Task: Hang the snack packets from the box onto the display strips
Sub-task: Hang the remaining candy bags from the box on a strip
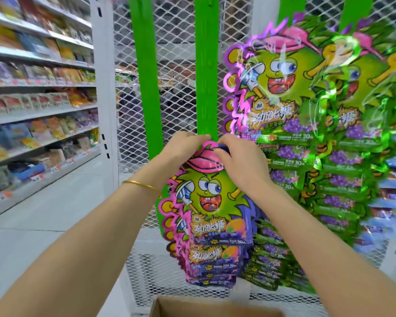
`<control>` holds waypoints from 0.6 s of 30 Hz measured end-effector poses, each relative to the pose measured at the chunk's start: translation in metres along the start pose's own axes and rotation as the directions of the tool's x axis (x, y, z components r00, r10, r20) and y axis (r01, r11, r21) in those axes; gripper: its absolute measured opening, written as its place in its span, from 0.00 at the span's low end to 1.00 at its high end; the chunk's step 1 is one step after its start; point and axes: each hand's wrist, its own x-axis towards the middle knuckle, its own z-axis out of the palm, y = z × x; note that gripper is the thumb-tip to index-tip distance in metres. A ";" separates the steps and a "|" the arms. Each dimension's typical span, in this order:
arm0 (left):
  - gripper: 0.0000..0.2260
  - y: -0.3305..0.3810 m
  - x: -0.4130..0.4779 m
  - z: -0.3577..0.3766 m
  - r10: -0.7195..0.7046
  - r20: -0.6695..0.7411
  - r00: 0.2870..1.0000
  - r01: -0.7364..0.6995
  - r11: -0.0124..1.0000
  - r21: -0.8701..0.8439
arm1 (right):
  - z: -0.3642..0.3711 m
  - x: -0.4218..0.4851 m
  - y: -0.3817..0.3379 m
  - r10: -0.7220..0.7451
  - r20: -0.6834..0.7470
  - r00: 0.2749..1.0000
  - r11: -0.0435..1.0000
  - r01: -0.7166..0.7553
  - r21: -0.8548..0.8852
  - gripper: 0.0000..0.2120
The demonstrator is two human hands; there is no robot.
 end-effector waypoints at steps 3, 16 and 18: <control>0.15 0.002 -0.002 0.001 -0.054 -0.032 0.998 0.053 0.998 -0.043 | -0.003 0.005 -0.002 -0.014 0.022 1.000 0.999 0.015 -0.041 0.10; 0.17 -0.016 -0.018 0.003 0.133 -0.075 0.988 -0.131 0.991 0.029 | 0.002 -0.011 0.003 0.071 0.235 0.969 0.997 -0.071 -0.009 0.11; 0.16 -0.029 -0.021 0.008 0.246 -0.076 0.966 -0.230 0.958 0.174 | 0.004 -0.020 0.002 0.096 0.231 0.968 0.993 -0.077 -0.090 0.15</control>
